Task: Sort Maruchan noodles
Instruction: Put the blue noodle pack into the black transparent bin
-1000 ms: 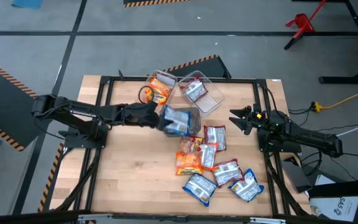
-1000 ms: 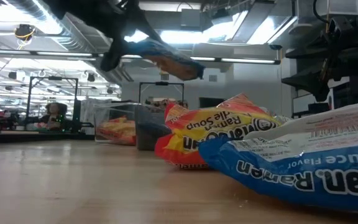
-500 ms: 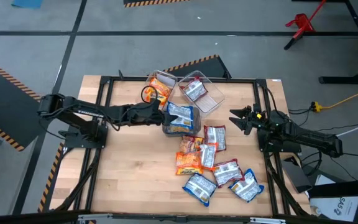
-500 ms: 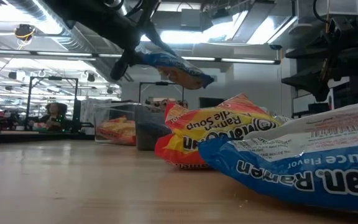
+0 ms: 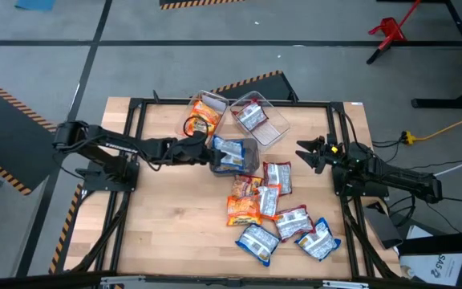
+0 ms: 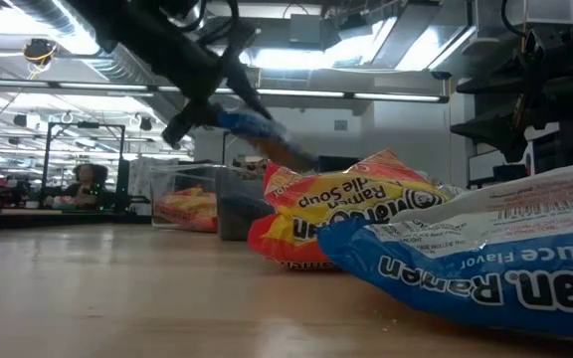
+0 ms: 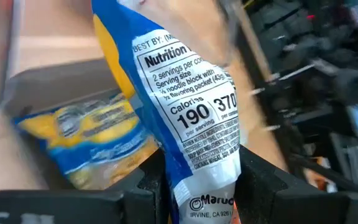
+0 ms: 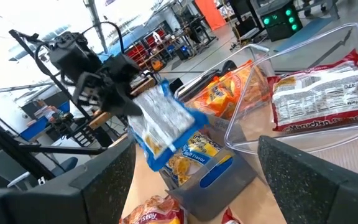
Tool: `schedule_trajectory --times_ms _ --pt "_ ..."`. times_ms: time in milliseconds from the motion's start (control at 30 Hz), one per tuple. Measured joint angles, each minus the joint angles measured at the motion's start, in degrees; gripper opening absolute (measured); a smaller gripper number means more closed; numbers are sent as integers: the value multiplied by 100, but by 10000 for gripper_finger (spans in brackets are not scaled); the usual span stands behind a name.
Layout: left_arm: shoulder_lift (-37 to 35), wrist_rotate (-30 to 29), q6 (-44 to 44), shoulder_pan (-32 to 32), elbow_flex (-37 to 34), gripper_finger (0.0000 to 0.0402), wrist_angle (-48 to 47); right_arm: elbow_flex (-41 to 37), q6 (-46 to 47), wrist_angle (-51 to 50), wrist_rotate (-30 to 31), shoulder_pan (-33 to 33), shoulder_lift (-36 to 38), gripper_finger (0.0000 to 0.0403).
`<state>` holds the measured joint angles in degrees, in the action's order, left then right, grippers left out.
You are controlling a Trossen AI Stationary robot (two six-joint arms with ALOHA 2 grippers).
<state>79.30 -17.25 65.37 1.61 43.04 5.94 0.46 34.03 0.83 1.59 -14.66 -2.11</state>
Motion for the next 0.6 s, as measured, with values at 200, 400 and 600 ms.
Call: schedule_trajectory --times_ms 200,400,600 --pt "365 13 201 -3 -1 124 187 1 8 18 98 0 -2 324" --pt "619 17 309 -2 -1 126 241 -1 12 18 94 2 -2 324" --pt "775 -108 485 -4 -1 137 246 1 12 20 96 0 -2 324"
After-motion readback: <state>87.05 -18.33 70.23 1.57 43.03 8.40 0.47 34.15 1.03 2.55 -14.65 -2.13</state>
